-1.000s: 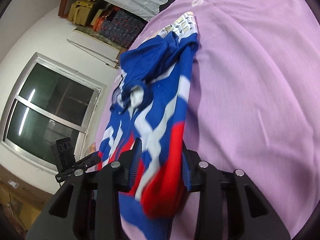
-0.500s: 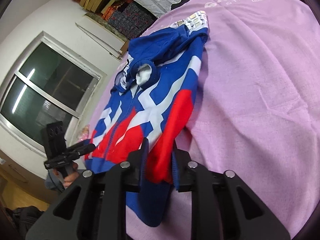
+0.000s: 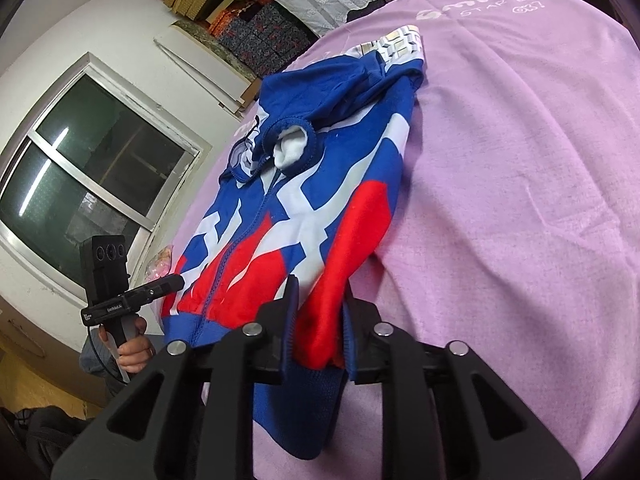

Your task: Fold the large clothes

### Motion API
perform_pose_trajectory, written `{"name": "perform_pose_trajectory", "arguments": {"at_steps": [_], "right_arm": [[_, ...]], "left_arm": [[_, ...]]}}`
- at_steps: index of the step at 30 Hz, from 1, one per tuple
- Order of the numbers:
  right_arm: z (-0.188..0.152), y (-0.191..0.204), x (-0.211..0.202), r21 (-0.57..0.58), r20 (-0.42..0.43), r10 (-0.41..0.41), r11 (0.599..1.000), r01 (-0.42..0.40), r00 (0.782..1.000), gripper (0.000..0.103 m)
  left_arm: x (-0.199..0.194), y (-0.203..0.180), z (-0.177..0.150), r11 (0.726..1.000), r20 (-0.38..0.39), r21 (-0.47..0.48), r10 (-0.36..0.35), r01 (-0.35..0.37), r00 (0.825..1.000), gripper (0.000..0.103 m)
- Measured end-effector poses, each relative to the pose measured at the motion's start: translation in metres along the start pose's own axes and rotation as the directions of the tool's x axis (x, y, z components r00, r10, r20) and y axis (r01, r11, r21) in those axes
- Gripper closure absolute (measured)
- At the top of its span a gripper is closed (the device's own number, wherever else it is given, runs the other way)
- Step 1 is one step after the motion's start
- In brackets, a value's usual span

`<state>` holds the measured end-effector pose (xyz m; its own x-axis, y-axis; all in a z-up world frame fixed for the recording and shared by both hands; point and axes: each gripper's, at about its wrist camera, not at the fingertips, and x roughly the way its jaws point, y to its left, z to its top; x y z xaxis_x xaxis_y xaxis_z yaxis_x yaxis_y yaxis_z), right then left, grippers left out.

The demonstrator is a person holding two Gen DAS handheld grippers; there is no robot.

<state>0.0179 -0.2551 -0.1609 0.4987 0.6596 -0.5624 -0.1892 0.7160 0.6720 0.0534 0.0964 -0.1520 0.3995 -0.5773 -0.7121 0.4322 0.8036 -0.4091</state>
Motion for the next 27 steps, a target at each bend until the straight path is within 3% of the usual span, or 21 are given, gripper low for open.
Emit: {"name": "perform_pose_trajectory", "arguments": {"at_steps": [7,20,27], "right_arm": [[-0.002,-0.001,-0.003,-0.008,0.018,-0.003,1.0,0.003,1.0,0.092],[0.02,0.003,-0.017,0.04,0.092,0.142,0.988,-0.146,0.986,0.097],[0.062,0.018,-0.021,0.009,0.123,0.177,0.984,-0.179,0.977,0.097]], "left_arm": [[-0.004,0.012,-0.002,0.999,0.016,-0.039,-0.017,0.017,1.0,0.093],[-0.031,-0.012,0.039,0.999,0.132,0.047,0.014,-0.021,0.991,0.094],[-0.037,-0.008,0.081,0.998,0.178,0.042,0.03,-0.038,0.984,0.094]]}}
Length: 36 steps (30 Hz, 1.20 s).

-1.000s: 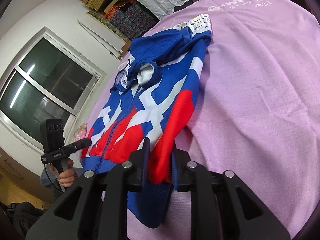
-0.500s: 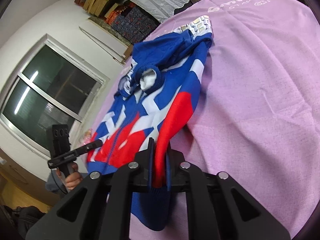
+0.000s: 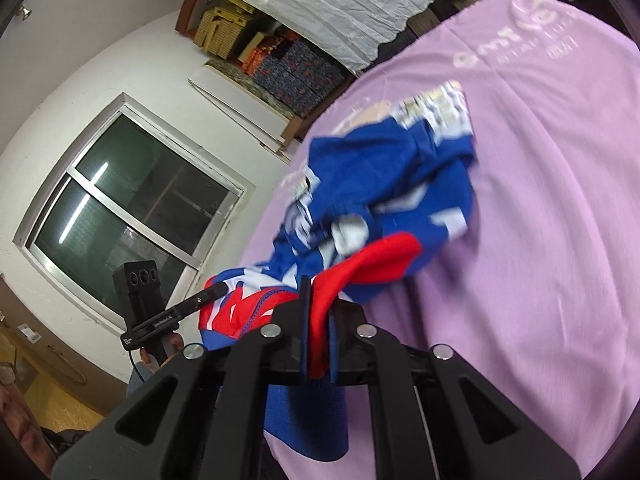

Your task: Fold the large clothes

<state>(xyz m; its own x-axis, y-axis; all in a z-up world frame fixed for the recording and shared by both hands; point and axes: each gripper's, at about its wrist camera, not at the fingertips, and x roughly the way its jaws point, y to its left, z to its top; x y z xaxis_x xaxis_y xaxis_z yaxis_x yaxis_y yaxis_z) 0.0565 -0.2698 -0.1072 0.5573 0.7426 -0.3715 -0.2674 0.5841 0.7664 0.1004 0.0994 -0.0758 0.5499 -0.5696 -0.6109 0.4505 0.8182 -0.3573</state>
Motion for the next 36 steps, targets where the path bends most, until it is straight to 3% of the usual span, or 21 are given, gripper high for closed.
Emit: {"name": "perform_pose_trajectory", "arguments": {"at_steps": [6,12,17,22,26,29,31,34,36], "right_arm": [[0.056,0.01,0.017,-0.024,0.018,-0.011,1.0,0.012,1.0,0.097],[0.116,-0.005,0.052,0.033,0.013,-0.025,0.999,0.025,1.0,0.097],[0.155,-0.032,0.089,0.093,-0.009,-0.059,0.994,0.059,0.998,0.097],[0.16,-0.082,0.128,0.225,-0.07,-0.1,0.968,0.114,0.992,0.096],[0.147,-0.108,0.141,0.279,-0.095,-0.08,0.955,0.103,0.992,0.097],[0.148,-0.11,0.138,0.289,-0.097,-0.039,0.955,0.066,0.994,0.092],[0.146,-0.109,0.137,0.288,-0.099,-0.035,0.956,0.062,0.995,0.089],[0.143,-0.099,0.129,0.27,-0.088,-0.031,0.961,0.054,0.996,0.074],[0.14,-0.092,0.122,0.258,-0.081,-0.029,0.965,0.049,0.996,0.064]], "left_arm": [[0.018,0.013,0.049,0.999,0.001,-0.023,0.026,-0.026,1.0,0.094],[0.053,0.044,0.093,0.993,-0.03,-0.108,0.041,-0.044,0.999,0.094],[0.093,0.077,0.102,0.978,-0.084,-0.199,0.048,-0.064,0.995,0.094],[0.128,0.104,0.085,0.957,-0.168,-0.284,0.017,-0.065,0.986,0.091],[0.125,0.107,0.084,0.957,-0.149,-0.289,-0.008,-0.036,0.989,0.09],[0.122,0.105,0.083,0.957,-0.14,-0.288,-0.019,-0.022,0.99,0.078],[0.115,0.102,0.082,0.955,-0.12,-0.298,-0.046,0.009,0.992,0.057],[0.096,0.092,0.077,0.955,-0.081,-0.297,-0.055,0.029,0.995,0.04],[0.085,0.086,0.07,0.956,-0.069,-0.292,-0.064,0.041,0.996,0.037]]}}
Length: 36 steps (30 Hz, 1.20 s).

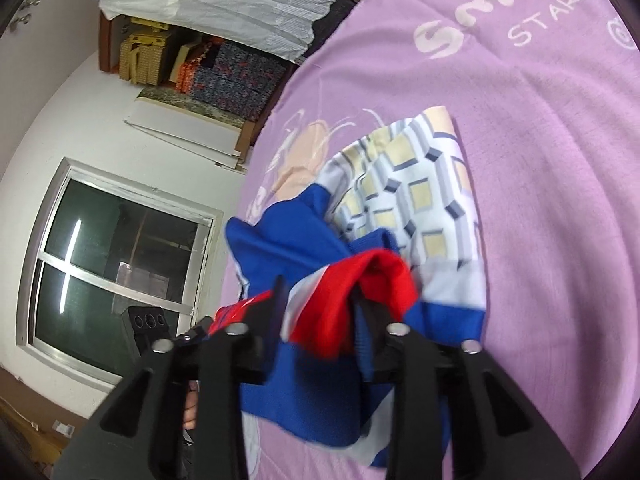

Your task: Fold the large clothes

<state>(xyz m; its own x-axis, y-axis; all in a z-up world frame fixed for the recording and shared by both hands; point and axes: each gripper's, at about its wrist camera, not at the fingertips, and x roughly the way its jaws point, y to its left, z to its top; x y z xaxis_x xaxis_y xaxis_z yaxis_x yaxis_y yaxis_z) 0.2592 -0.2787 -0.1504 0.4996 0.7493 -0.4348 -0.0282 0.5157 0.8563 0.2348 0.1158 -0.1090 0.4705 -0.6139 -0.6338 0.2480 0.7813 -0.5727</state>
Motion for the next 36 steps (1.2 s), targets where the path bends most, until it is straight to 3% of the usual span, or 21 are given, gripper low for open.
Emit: {"name": "perform_pose_trajectory", "arguments": {"at_steps": [8,11,14,19,28,29,30,31,33,35,36], "right_arm": [[-0.041,0.001,-0.032,-0.037,0.002,0.007,0.999,-0.007,1.0,0.062],[-0.05,0.002,-0.039,-0.053,-0.006,0.014,0.999,-0.015,1.0,0.062],[-0.056,0.004,-0.046,-0.069,-0.001,0.016,0.997,-0.016,1.0,0.062],[-0.056,-0.001,-0.052,-0.045,0.005,0.015,0.999,-0.015,1.0,0.062],[-0.087,-0.006,-0.064,-0.07,-0.032,0.001,0.998,-0.003,0.999,0.062],[-0.091,-0.004,-0.058,-0.08,-0.051,-0.008,0.997,0.004,0.999,0.062],[-0.092,-0.003,-0.055,-0.09,-0.056,-0.017,0.996,0.012,0.998,0.062],[-0.094,0.0,-0.05,-0.111,-0.059,-0.037,0.993,0.031,0.998,0.061],[-0.095,0.004,-0.044,-0.133,-0.055,-0.056,0.99,0.048,0.997,0.064],[-0.095,0.008,-0.041,-0.155,-0.053,-0.066,0.986,0.057,0.996,0.09],[-0.093,0.01,-0.042,-0.161,-0.049,-0.05,0.986,0.042,0.998,0.092]], "left_arm": [[-0.008,-0.011,-0.036,0.999,-0.074,0.014,-0.03,0.031,0.997,0.037],[-0.007,-0.015,-0.041,0.999,-0.073,0.035,-0.006,0.009,0.997,0.037],[-0.009,-0.014,-0.042,0.999,-0.061,0.04,-0.01,0.013,0.998,0.037],[-0.006,-0.011,-0.053,0.999,-0.106,0.03,-0.019,0.023,0.994,0.036],[0.023,-0.021,-0.07,0.996,-0.179,0.083,-0.004,0.019,0.984,0.036],[0.024,-0.022,-0.069,0.996,-0.177,0.087,0.0,0.016,0.984,0.038],[0.024,-0.022,-0.068,0.996,-0.175,0.088,0.002,0.014,0.985,0.047],[0.023,-0.021,-0.068,0.996,-0.173,0.088,0.001,0.014,0.985,0.063],[0.017,-0.02,-0.064,0.996,-0.166,0.08,-0.014,0.028,0.986,0.084],[0.007,-0.022,-0.056,0.996,-0.13,0.082,-0.017,0.027,0.991,0.089],[0.0,-0.024,-0.047,0.996,-0.095,0.09,-0.011,0.019,0.995,0.09]]}}
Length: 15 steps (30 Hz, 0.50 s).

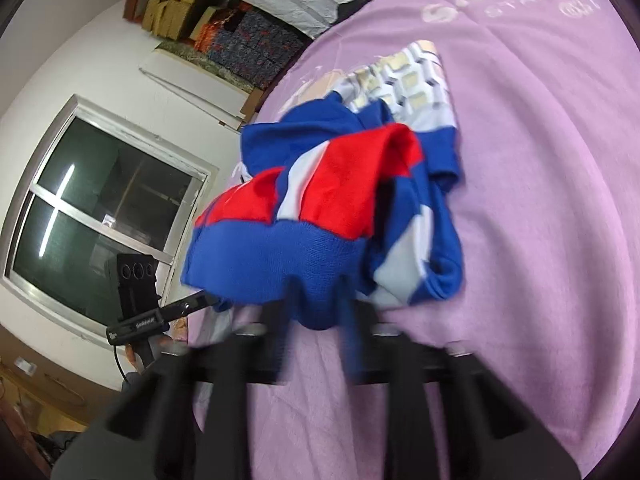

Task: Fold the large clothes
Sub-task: 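Fold the hem up toward the hood with both tools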

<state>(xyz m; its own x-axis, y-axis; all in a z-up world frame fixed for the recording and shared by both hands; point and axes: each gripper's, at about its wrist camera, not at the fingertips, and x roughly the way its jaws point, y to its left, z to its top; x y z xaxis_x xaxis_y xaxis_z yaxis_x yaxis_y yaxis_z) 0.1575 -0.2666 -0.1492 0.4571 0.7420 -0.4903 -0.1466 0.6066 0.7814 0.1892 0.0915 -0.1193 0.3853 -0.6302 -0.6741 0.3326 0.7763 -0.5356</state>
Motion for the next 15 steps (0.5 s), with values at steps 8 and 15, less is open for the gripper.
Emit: {"name": "perform_pose_trajectory", "arguments": {"at_steps": [8,15], "right_arm": [[0.082,0.024,0.009,-0.002,0.081,0.066,0.998,-0.066,0.995,0.093],[0.166,-0.023,0.044,0.176,0.206,-0.019,0.984,-0.018,0.978,0.059]], "left_arm": [[-0.004,0.007,0.104,0.998,0.142,-0.059,0.045,-0.037,0.989,0.09],[0.004,0.057,0.135,0.953,0.247,-0.257,0.223,-0.158,0.943,0.039]]}}
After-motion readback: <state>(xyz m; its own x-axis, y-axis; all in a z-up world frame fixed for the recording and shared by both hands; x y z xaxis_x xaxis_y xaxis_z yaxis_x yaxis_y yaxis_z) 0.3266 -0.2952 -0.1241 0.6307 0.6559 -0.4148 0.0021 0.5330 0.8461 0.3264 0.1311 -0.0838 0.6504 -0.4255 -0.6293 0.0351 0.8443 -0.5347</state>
